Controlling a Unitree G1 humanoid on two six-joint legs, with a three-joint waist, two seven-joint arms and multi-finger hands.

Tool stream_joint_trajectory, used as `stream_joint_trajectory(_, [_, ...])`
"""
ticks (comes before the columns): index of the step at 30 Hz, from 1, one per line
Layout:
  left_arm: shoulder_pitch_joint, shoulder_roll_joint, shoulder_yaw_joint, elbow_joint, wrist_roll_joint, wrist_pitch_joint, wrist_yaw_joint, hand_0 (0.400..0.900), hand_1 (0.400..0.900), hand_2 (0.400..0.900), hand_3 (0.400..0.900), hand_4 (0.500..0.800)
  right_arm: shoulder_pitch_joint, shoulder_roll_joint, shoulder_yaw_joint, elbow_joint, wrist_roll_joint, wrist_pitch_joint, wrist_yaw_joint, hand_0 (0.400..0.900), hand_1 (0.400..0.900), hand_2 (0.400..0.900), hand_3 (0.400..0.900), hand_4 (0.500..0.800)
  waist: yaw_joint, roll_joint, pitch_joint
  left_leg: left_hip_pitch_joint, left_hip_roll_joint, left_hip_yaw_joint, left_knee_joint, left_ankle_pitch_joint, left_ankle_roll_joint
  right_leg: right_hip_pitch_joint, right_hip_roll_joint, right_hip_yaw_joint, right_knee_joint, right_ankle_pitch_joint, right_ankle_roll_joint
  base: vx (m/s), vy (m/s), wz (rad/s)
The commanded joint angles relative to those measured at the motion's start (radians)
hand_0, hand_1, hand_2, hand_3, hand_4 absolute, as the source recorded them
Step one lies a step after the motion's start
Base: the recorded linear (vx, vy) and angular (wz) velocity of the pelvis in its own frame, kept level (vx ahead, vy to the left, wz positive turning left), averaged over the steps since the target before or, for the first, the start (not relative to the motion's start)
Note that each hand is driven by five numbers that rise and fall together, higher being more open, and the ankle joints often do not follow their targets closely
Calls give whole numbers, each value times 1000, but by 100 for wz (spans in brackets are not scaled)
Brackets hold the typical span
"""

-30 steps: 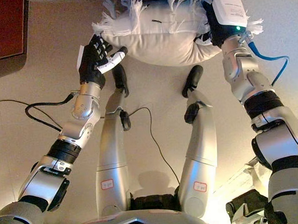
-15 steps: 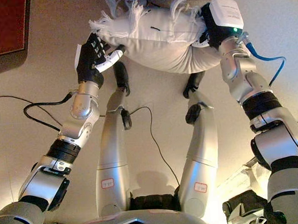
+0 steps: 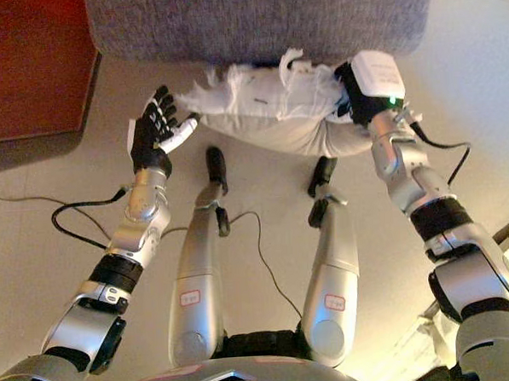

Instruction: Pick up the pillow and put it on the sofa.

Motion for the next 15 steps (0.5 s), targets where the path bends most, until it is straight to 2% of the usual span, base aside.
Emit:
stream_joint_trajectory(1, [39,-3,47,-8,55,-59,-20,900,900,900,900,800,-29,-47,-145,-251,-16,-99,-113,400,400,400,400,500,0,-25,-37,168,2,1,-97,-34,-17,162,0,12,-41,12,76,101,1,-4])
stream_joint_trajectory(5, [97,-11,52,18,65,-56,-51,900,900,900,900,800,79,-25,-184,-324,-22,-123,-99,400,400,400,400,500,1,-34,-67,288,11,-5,-139,-29,-16,305,5,-7,-96,14,78,88,-3,2])
stream_joint_trajectory(8, [155,-20,68,32,69,-53,-77,900,900,900,900,800,189,5,-232,-414,-18,-153,-82,400,400,400,400,500,-5,-46,-122,409,31,3,-206,-15,-19,439,15,-32,-177,30,85,183,5,-5])
stream_joint_trajectory(12, [263,-10,111,6,99,-44,-124,900,900,900,900,800,347,26,-313,-525,3,-197,-43,400,400,400,400,500,-7,-43,-217,555,52,13,-287,-11,-21,598,33,-52,-284,51,102,166,25,-9])
stream_joint_trajectory(13, [267,-10,109,4,100,-44,-125,900,900,900,900,800,355,26,-316,-531,3,-195,-39,400,400,400,400,500,-5,-42,-216,564,54,13,-295,-9,-21,608,36,-54,-294,56,102,225,2,-21])
stream_joint_trajectory(14, [307,-8,136,-6,106,-42,-142,900,900,900,900,800,403,35,-347,-577,17,-214,-26,400,400,400,400,500,-9,-43,-259,606,61,23,-324,-9,-23,648,42,-49,-342,69,111,136,-5,-13])
stream_joint_trajectory(15, [312,-7,134,-9,107,-41,-142,900,900,900,900,800,412,36,-351,-584,18,-212,-22,400,400,400,400,500,-6,-43,-259,616,63,25,-331,-7,-24,657,45,-50,-351,73,111,183,-7,-19])
